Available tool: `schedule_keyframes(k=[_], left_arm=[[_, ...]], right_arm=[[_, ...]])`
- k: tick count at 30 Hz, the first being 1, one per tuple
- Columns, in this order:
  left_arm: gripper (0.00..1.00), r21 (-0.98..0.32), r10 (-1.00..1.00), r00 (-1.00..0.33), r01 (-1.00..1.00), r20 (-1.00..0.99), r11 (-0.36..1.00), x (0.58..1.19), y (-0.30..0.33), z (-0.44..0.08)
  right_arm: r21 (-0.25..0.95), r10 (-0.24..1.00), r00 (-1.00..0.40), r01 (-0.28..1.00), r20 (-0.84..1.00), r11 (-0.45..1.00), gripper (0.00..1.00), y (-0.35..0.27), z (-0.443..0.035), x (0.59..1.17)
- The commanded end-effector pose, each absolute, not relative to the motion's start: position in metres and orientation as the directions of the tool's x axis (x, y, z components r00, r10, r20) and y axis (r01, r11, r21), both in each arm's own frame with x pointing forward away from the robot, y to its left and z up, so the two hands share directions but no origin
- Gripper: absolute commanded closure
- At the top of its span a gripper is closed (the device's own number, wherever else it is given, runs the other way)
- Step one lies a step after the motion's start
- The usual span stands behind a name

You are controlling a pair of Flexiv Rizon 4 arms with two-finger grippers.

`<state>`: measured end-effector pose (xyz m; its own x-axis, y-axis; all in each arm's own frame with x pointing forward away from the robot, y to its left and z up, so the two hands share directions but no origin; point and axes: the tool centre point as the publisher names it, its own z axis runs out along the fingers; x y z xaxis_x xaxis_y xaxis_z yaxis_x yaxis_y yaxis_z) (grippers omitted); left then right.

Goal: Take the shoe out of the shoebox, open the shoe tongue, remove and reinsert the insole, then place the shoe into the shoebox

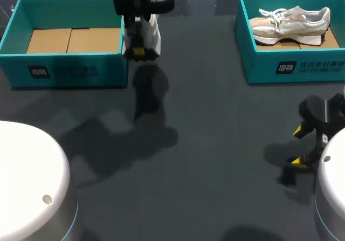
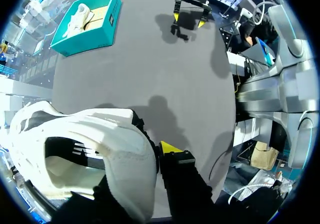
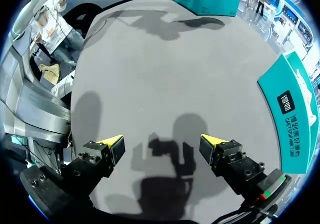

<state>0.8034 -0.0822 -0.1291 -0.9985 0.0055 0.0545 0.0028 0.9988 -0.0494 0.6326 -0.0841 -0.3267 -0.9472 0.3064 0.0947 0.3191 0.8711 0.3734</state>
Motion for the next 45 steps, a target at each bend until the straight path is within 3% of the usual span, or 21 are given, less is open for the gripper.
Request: schedule_keyframes(k=[1, 26, 32, 37, 45], left_arm=[[1.00, -0.072, 0.008, -0.998, 0.004, 0.067, 0.997, 0.834, -0.039, -0.118], [1.00, -0.067, -0.045, -0.992, -0.053, 0.118, 0.996, 0.988, 0.199, -0.139], [1.00, -0.088, 0.123, -0.986, 0.114, 0.109, 0.990, 1.003, 0.219, -0.146], [1.00, -0.070, 0.534, -0.842, 0.530, 0.074, 0.845, 1.013, 0.243, -0.139], [1.00, -0.070, 0.534, -0.842, 0.530, 0.074, 0.845, 1.013, 0.243, -0.139]], right_arm=[[0.373, 0.307, -0.947, 0.319, 0.092, 0.871, 0.00, -0.084, -0.326, 0.631], [0.373, 0.307, -0.947, 0.319, 0.092, 0.871, 0.00, -0.084, -0.326, 0.631], [0.373, 0.307, -0.947, 0.319, 0.092, 0.871, 0.00, -0.084, -0.326, 0.631], [0.373, 0.307, -0.947, 0.319, 0.092, 0.871, 0.00, -0.084, -0.326, 0.631], [0.373, 0.307, -0.947, 0.319, 0.092, 0.871, 0.00, -0.084, -0.326, 0.631]])
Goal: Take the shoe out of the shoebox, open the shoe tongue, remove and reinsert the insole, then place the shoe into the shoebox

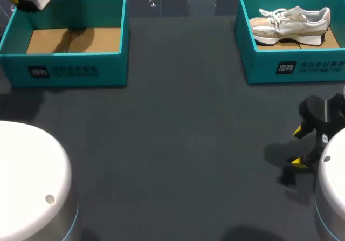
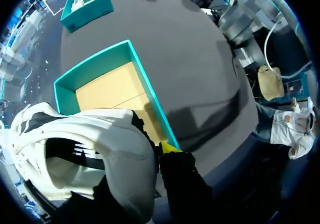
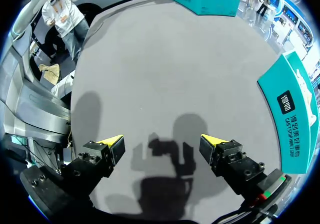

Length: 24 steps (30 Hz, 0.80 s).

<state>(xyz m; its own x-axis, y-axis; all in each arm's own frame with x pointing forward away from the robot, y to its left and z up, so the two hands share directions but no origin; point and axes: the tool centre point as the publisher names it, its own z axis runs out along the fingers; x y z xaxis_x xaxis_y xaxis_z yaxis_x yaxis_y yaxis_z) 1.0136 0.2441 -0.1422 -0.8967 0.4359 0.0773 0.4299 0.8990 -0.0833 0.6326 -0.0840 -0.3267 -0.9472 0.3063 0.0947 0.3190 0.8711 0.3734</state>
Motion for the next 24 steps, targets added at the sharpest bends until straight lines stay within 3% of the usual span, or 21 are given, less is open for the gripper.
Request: schedule_keyframes(k=[1, 4, 7, 13, 16, 24], left_arm=[[1.00, -0.070, 0.534, -0.842, 0.530, 0.074, 0.845, 1.013, 0.243, -0.139], [1.00, -0.070, 0.534, -0.842, 0.530, 0.074, 0.845, 1.013, 0.243, -0.139], [1.00, -0.005, 0.705, -0.704, 0.708, 0.085, 0.706, 1.011, 0.242, -0.146], [1.00, 0.065, 0.825, -0.554, 0.833, 0.114, 0.550, 1.033, 0.263, -0.154], [1.00, 0.115, 0.909, -0.401, 0.914, 0.115, 0.389, 1.049, 0.279, -0.154], [1.00, 0.115, 0.909, -0.401, 0.914, 0.115, 0.389, 1.049, 0.279, -0.154]], right_arm=[[0.373, 0.307, -0.947, 0.319, 0.092, 0.871, 0.00, -0.084, -0.326, 0.631], [0.373, 0.307, -0.947, 0.319, 0.092, 0.871, 0.00, -0.084, -0.326, 0.631], [0.373, 0.307, -0.947, 0.319, 0.092, 0.871, 0.00, -0.084, -0.326, 0.631], [0.373, 0.307, -0.947, 0.319, 0.092, 0.871, 0.00, -0.084, -0.326, 0.631], [0.373, 0.307, -0.947, 0.319, 0.092, 0.871, 0.00, -0.084, -0.326, 0.631], [0.373, 0.307, -0.947, 0.319, 0.092, 0.871, 0.00, -0.084, -0.326, 0.631]])
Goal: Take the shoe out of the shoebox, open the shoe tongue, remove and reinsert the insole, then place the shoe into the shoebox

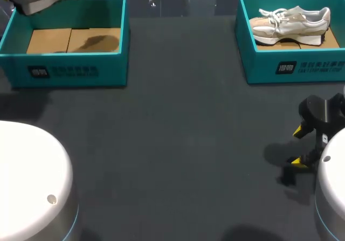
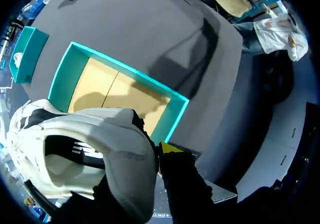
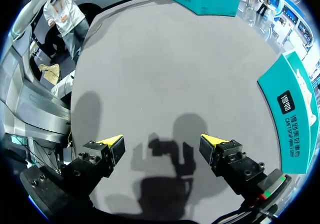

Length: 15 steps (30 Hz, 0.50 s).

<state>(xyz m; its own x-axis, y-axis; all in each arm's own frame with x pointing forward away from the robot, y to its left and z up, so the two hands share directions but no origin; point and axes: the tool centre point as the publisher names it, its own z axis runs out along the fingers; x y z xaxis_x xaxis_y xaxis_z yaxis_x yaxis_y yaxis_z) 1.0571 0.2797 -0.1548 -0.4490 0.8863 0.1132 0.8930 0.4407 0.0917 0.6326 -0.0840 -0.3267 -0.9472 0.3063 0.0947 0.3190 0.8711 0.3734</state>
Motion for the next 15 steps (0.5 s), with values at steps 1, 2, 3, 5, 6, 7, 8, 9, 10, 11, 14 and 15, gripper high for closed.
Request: schedule_keyframes(k=[1, 2, 3, 5, 6, 7, 8, 9, 10, 11, 14, 15], left_arm=[[1.00, 0.115, 0.909, -0.401, 0.914, 0.115, 0.389, 1.049, 0.279, -0.154], [1.00, 0.115, 0.909, -0.401, 0.914, 0.115, 0.389, 1.049, 0.279, -0.154], [1.00, 0.115, 0.909, -0.401, 0.914, 0.115, 0.389, 1.049, 0.279, -0.154], [1.00, 0.142, 0.918, -0.380, 0.921, 0.113, 0.364, 1.052, 0.280, -0.158], [1.00, 0.152, 0.931, -0.345, 0.933, 0.122, 0.326, 1.053, 0.281, -0.163], [1.00, 0.168, 0.931, -0.339, 0.934, 0.137, 0.315, 1.057, 0.284, -0.168], [1.00, 0.187, 0.935, -0.327, 0.936, 0.142, 0.299, 1.060, 0.285, -0.172], [1.00, 0.177, 0.940, -0.308, 0.943, 0.145, 0.282, 1.065, 0.289, -0.175], [1.00, 0.174, 0.946, -0.291, 0.949, 0.144, 0.265, 1.068, 0.292, -0.177], [1.00, 0.181, 0.951, -0.269, 0.953, 0.151, 0.241, 1.070, 0.294, -0.180], [1.00, 0.188, 0.964, -0.209, 0.966, 0.165, 0.177, 1.073, 0.303, -0.189], [1.00, 0.196, 0.966, -0.196, 0.967, 0.170, 0.162, 1.074, 0.306, -0.191]], right_arm=[[0.373, 0.307, -0.947, 0.319, 0.092, 0.871, 0.00, -0.084, -0.326, 0.631], [0.373, 0.307, -0.947, 0.319, 0.092, 0.871, 0.00, -0.084, -0.326, 0.631], [0.373, 0.307, -0.947, 0.319, 0.092, 0.871, 0.00, -0.084, -0.326, 0.631], [0.373, 0.307, -0.947, 0.319, 0.092, 0.871, 0.00, -0.084, -0.326, 0.631], [0.373, 0.307, -0.947, 0.319, 0.092, 0.871, 0.00, -0.084, -0.326, 0.631], [0.373, 0.307, -0.947, 0.319, 0.092, 0.871, 0.00, -0.084, -0.326, 0.631], [0.373, 0.307, -0.947, 0.319, 0.092, 0.871, 0.00, -0.084, -0.326, 0.631], [0.373, 0.307, -0.947, 0.319, 0.092, 0.871, 0.00, -0.084, -0.326, 0.631], [0.373, 0.307, -0.947, 0.319, 0.092, 0.871, 0.00, -0.084, -0.326, 0.631], [0.373, 0.307, -0.947, 0.319, 0.092, 0.871, 0.00, -0.084, -0.326, 0.631], [0.373, 0.307, -0.947, 0.319, 0.092, 0.871, 0.00, -0.084, -0.326, 0.631], [0.373, 0.307, -0.947, 0.319, 0.092, 0.871, 0.00, -0.084, -0.326, 0.631]])
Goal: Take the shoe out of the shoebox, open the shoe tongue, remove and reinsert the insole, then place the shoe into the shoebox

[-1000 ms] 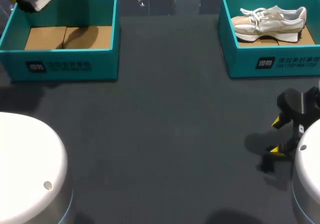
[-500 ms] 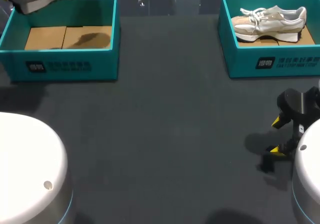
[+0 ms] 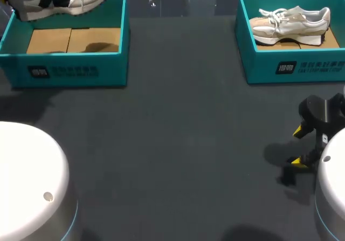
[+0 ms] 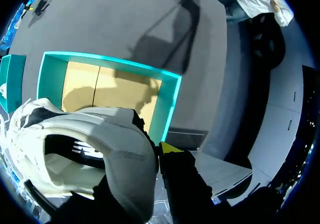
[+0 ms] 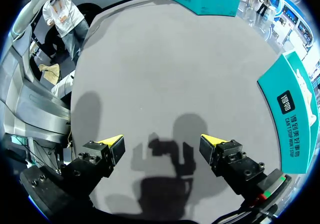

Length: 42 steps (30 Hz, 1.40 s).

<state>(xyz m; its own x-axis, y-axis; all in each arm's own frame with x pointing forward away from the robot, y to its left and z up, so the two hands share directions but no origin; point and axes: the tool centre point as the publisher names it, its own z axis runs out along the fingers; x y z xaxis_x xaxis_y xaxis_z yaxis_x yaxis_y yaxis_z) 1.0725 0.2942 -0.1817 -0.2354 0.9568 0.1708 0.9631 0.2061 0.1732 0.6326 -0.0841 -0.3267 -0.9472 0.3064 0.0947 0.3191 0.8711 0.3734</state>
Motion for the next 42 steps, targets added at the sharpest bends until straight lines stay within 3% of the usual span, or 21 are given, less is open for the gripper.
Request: schedule_keyframes(k=[1, 3, 15, 42], left_arm=[[1.00, 0.194, 0.968, -0.180, 0.970, 0.175, 0.146, 1.075, 0.309, -0.194], [1.00, 0.231, 0.978, -0.089, 0.972, 0.189, 0.044, 1.079, 0.315, -0.201], [1.00, 0.231, 0.978, -0.089, 0.972, 0.189, 0.044, 1.079, 0.315, -0.201], [1.00, 0.099, 0.956, 0.035, 0.993, 0.291, -0.066, 1.057, 0.309, -0.275]], right_arm=[[0.373, 0.307, -0.947, 0.319, 0.092, 0.871, 0.00, -0.084, -0.326, 0.631], [0.373, 0.307, -0.947, 0.319, 0.092, 0.871, 0.00, -0.084, -0.326, 0.631], [0.373, 0.307, -0.947, 0.319, 0.092, 0.871, 0.00, -0.084, -0.326, 0.631], [0.373, 0.307, -0.947, 0.319, 0.092, 0.871, 0.00, -0.084, -0.326, 0.631]])
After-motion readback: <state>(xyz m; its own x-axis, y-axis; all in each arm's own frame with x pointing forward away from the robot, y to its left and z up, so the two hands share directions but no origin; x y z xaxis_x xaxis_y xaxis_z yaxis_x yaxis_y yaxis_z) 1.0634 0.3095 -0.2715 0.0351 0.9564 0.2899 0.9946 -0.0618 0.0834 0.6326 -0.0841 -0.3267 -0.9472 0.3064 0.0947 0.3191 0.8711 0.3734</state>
